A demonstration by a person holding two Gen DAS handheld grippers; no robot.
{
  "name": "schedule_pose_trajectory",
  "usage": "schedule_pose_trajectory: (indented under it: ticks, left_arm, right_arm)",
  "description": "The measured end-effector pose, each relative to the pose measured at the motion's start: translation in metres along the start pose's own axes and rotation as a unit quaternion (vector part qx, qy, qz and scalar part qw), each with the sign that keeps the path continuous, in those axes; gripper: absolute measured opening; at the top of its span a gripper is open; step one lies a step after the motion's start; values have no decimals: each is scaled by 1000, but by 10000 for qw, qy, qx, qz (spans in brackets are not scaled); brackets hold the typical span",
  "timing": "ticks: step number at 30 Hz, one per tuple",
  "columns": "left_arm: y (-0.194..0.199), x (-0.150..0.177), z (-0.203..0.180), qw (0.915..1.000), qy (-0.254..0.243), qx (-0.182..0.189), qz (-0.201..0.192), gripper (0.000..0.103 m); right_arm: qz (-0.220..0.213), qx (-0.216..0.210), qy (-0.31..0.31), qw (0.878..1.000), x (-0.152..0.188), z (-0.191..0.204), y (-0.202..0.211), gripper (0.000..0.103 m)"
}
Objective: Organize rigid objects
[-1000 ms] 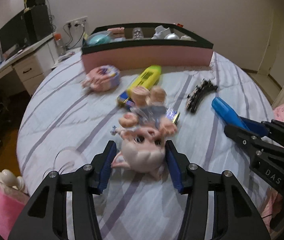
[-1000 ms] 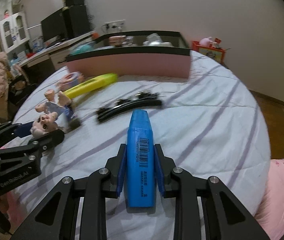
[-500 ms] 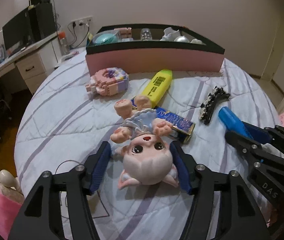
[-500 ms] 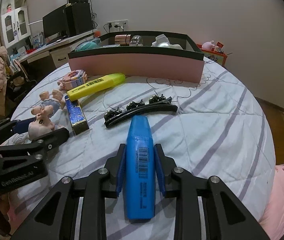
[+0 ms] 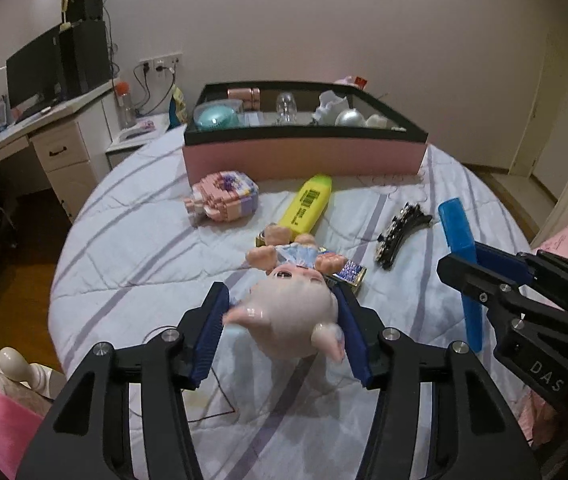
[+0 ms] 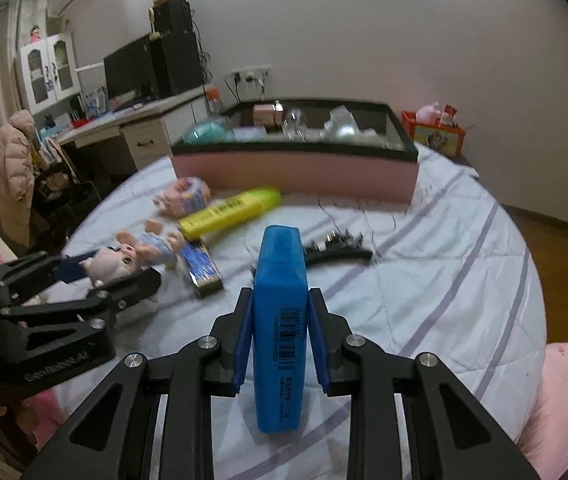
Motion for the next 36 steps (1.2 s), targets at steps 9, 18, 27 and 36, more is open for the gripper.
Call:
schedule_pose_trajectory:
  ticks: [9,18,27,36]
  left_arm:
    - [10,-4,6,9998,96,68,-137,44]
    - [16,-6,4,9991,214,142,-349,42]
    - [27,-12,-4,9983,87,172,-545,41]
    - [59,-27,-11,9954,4,99,-949,41]
  right_arm:
    - [-207,-90,129,9997,-12,16,12,26]
    - [-207,-158,63,9996,-9,18,9,26]
    - [-432,-188,101,9988,-24,23,21,27]
    - [-689,-152,118,9974,-34,25,39,27]
Point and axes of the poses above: each gripper's, at about its wrist camera, not at the fingertips, and y roughly against the way its jaws point, z to its left, x to its underside, the point moved 4 cm from there along -y, roughly the way its jaws point, and after that the axes turned 3 degrees about y, right-handed, at the moved point
